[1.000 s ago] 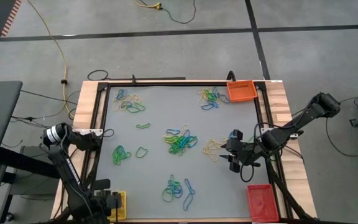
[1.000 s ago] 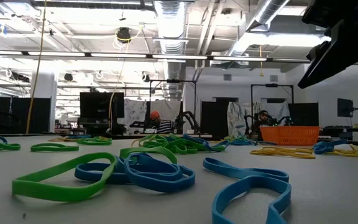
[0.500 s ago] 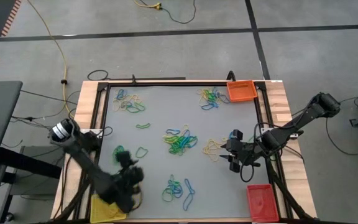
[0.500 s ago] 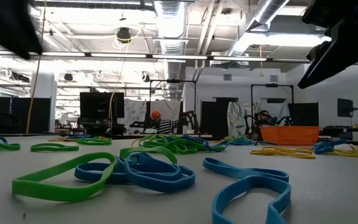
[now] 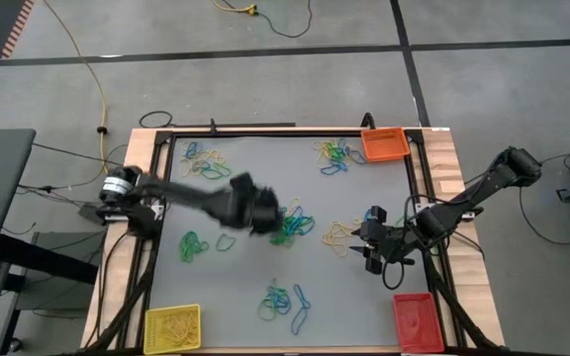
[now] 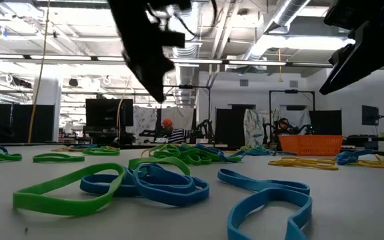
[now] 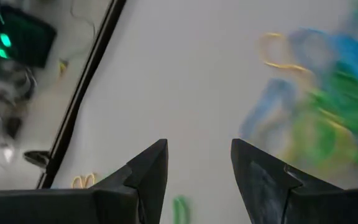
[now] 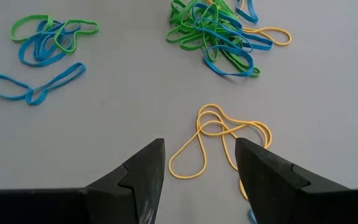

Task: Sort rubber bands into baskets
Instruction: Put the yellow rubber band into the yellow bin

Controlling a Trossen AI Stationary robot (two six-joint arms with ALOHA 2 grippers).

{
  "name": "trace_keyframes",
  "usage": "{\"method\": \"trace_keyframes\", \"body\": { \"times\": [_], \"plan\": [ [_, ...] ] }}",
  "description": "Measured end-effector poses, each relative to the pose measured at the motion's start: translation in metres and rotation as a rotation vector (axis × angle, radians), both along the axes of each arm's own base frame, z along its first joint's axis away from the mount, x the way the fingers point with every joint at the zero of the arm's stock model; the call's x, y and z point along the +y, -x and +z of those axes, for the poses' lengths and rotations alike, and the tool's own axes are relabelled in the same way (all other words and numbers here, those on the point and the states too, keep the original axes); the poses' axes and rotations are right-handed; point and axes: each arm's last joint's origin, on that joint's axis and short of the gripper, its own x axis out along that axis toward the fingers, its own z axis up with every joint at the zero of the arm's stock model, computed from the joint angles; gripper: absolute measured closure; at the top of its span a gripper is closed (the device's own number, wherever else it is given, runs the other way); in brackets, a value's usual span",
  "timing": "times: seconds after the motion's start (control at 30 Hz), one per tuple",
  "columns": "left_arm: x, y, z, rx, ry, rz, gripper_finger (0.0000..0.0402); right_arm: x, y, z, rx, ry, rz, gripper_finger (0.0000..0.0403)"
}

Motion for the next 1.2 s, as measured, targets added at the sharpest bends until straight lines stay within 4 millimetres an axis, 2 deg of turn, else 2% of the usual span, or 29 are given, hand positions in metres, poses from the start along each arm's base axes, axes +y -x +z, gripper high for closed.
{"method": "trace_keyframes", "body": {
  "times": [0.1,0.23,0.37,0.47,0.6,0.8,1.03,1.2],
  "plan": [
    [0.048,0.002,-0.001,0.013,0.048,0.089,0.0236,0.000,0.000,0.000,0.000,0.000,0.000,0.0179],
    [0.101,0.017,-0.005,0.031,0.123,0.202,0.0241,0.000,0.000,0.000,0.000,0.000,0.000,0.0179],
    [0.142,0.041,-0.020,0.060,0.201,0.302,0.0247,0.000,0.000,0.000,0.000,0.000,0.000,0.0179],
    [0.162,0.058,-0.034,0.052,0.289,0.351,0.0249,0.000,0.000,0.000,0.000,0.000,0.000,0.0179],
    [0.171,0.074,-0.046,0.013,0.384,0.357,0.0250,0.000,0.000,0.000,0.000,0.000,0.000,0.0179],
    [0.170,0.098,-0.040,-0.020,0.398,0.397,0.0250,0.000,0.000,0.000,0.000,0.000,0.000,0.0179],
    [0.164,0.148,-0.026,-0.110,0.430,0.537,0.0251,0.000,0.000,0.000,0.000,0.000,0.000,0.0179],
    [0.150,0.187,-0.030,-0.157,0.433,0.641,0.0251,0.000,0.000,0.000,0.000,0.000,0.000,0.0179]
  ]
}}
